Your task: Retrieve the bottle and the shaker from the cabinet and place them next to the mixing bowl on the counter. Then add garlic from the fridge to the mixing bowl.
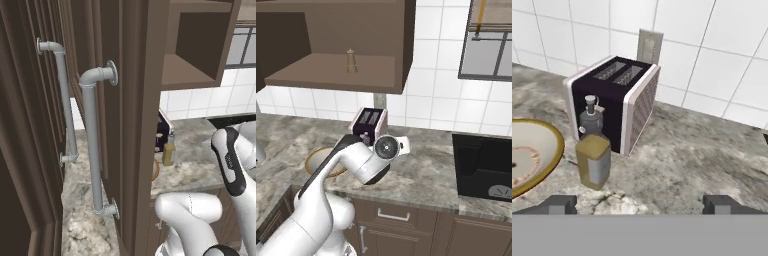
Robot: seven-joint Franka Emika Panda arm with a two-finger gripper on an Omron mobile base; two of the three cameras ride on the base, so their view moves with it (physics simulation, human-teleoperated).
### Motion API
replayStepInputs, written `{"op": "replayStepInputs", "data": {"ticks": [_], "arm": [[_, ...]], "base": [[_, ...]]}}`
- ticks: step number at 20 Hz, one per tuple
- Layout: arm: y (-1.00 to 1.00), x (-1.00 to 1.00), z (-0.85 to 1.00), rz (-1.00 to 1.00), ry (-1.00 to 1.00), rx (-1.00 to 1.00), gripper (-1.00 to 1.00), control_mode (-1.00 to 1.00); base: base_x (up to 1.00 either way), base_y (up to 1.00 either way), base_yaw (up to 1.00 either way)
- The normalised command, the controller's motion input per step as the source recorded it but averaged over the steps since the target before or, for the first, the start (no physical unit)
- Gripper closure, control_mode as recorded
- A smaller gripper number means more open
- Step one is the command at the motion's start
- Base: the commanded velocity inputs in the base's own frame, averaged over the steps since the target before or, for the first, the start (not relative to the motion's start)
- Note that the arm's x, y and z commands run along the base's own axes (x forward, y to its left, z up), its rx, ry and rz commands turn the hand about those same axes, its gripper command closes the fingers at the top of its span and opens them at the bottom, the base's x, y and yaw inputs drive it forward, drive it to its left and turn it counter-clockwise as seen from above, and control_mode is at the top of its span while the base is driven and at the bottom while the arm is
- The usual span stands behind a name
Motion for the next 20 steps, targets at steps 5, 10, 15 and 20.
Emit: {"op": "replayStepInputs", "data": {"ticks": [5, 10, 15, 20], "arm": [[0.01, -0.11, 0.63, -0.15, 0.25, 0.0, -1.0, -1.0], [0.0, -0.13, 0.57, -0.21, 0.25, 0.0, -1.0, -1.0], [0.04, -0.32, 0.06, -0.24, 0.02, 0.02, -1.0, -1.0], [0.23, -0.2, 0.0, -0.32, -0.19, 0.16, -1.0, -1.0]], "base": [[0.0, 0.0, 0.0], [0.0, 0.0, 0.0], [0.0, 0.0, 0.0], [0.0, 0.0, 0.0]]}}
